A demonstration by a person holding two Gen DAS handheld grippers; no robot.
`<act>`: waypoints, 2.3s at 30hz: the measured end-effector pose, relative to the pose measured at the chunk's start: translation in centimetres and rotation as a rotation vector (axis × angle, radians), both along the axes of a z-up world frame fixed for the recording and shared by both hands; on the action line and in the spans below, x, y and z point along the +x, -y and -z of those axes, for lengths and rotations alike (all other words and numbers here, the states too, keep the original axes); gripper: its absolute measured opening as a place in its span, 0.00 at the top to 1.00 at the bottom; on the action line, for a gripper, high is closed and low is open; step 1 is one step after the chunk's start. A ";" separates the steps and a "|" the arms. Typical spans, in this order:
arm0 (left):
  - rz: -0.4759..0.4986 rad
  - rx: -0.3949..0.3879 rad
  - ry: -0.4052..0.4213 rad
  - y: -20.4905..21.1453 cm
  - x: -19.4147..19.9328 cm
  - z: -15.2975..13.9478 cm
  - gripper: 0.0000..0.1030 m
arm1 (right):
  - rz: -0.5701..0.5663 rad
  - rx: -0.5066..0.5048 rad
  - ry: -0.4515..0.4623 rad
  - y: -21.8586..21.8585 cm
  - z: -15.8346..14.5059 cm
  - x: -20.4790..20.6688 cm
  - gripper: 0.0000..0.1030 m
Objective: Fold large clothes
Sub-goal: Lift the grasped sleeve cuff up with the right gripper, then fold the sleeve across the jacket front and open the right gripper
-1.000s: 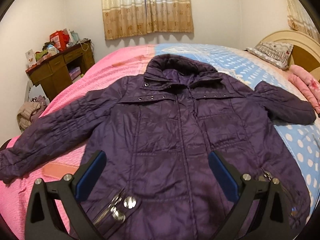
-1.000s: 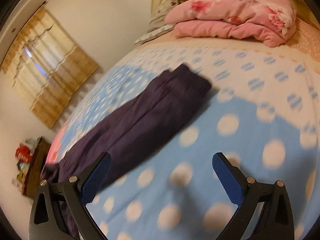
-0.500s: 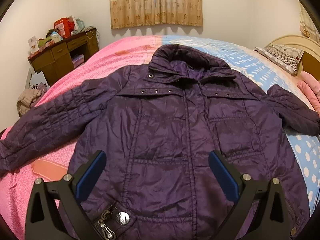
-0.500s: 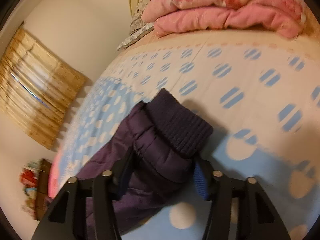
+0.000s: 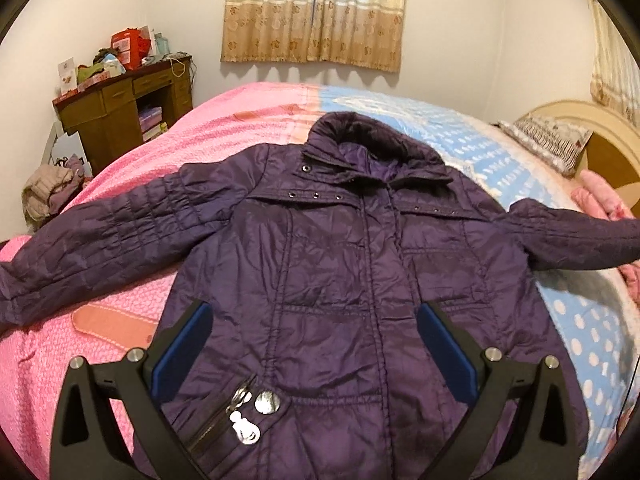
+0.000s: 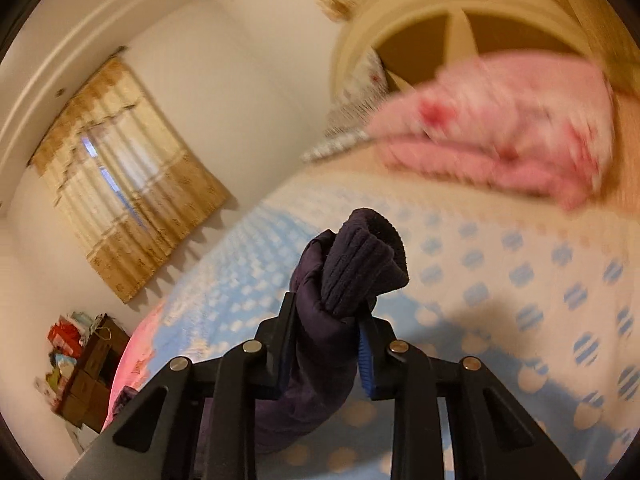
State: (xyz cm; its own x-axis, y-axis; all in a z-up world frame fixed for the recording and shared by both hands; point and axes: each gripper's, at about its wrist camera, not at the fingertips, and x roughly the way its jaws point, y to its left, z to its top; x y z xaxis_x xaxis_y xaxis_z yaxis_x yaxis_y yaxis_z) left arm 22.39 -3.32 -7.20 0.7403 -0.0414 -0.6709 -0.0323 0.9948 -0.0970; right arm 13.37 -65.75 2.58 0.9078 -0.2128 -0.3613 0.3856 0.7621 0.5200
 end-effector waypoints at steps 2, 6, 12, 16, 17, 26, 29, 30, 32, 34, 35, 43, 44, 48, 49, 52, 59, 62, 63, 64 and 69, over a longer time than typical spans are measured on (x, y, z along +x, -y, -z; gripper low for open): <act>0.005 -0.008 0.009 -0.3 -0.6 -0.2 0.00 | -0.037 -0.051 0.028 -2.2 -3.0 0.4 0.75; 0.000 -0.021 0.039 -1.3 -1.8 -0.7 0.00 | -0.126 -0.182 0.055 -7.8 -8.3 2.1 0.75; -0.023 -0.053 0.067 -3.3 -2.7 -1.0 0.00 | -0.257 -0.378 0.079 -18.1 -13.8 4.8 0.75; -0.032 -0.070 0.068 -4.4 -2.9 -0.8 0.00 | -0.360 -0.448 0.078 -25.7 -15.4 6.6 0.75; -0.036 -0.072 0.066 -4.8 -2.8 -0.6 0.00 | -0.393 -0.462 0.078 -27.9 -15.6 7.1 0.75; -0.065 -0.100 0.062 -7.7 -3.4 0.3 0.00 | -0.654 -0.546 0.053 -44.2 -12.5 10.2 0.76; -0.091 -0.094 0.063 -8.8 -3.7 0.5 0.00 | -0.727 -0.569 0.026 -48.8 -9.4 11.4 0.76; -0.097 -0.092 0.061 -9.1 -3.7 0.6 0.00 | -0.750 -0.576 0.016 -50.3 -8.1 11.7 0.76; -0.112 -0.087 0.057 -9.8 -3.7 0.8 0.00 | -0.785 -0.602 -0.006 -53.3 -5.2 12.4 0.76; -0.125 -0.079 0.053 -10.3 -3.7 1.0 0.00 | -0.839 -0.603 -0.036 -55.4 -1.9 13.4 0.76; -0.127 -0.077 0.052 -10.5 -3.7 1.1 0.00 | -0.856 -0.595 -0.045 -56.5 0.0 13.6 0.75; -0.133 -0.056 0.010 -11.1 -3.0 2.0 0.00 | -1.021 -0.406 -0.111 -58.1 7.4 12.6 0.28; -0.127 -0.065 -0.004 -11.2 -2.8 2.1 0.00 | -1.011 -0.415 -0.117 -57.5 7.6 11.9 0.28; -0.075 -0.076 -0.021 -10.8 -1.6 1.4 0.00 | -0.931 -0.467 -0.127 -53.1 7.2 10.1 0.28; -0.068 -0.077 -0.019 -10.7 -1.2 1.1 0.00 | -0.873 -0.488 -0.143 -51.2 7.0 10.1 0.28; -0.039 -0.097 -0.009 -9.9 0.9 0.2 0.00 | -0.679 -0.448 -0.199 -45.1 6.9 11.0 0.28; 0.059 -0.140 -0.076 -5.3 7.4 1.4 0.15 | -0.587 -0.264 -0.263 -38.5 11.0 11.0 0.28; 0.053 -0.101 -0.116 -3.8 10.1 3.1 0.25 | -0.597 -0.230 -0.306 -37.7 13.8 11.2 0.28; 0.053 -0.110 -0.129 -3.7 10.8 3.8 0.31 | -0.593 -0.203 -0.315 -37.3 14.4 11.0 0.28; 0.057 -0.132 -0.140 -3.7 11.3 4.2 0.35 | -0.586 -0.161 -0.325 -36.5 15.1 11.2 0.28; 0.115 -0.289 -0.074 -3.6 10.6 4.2 0.81 | -0.576 -0.002 -0.326 -34.2 17.0 11.8 0.28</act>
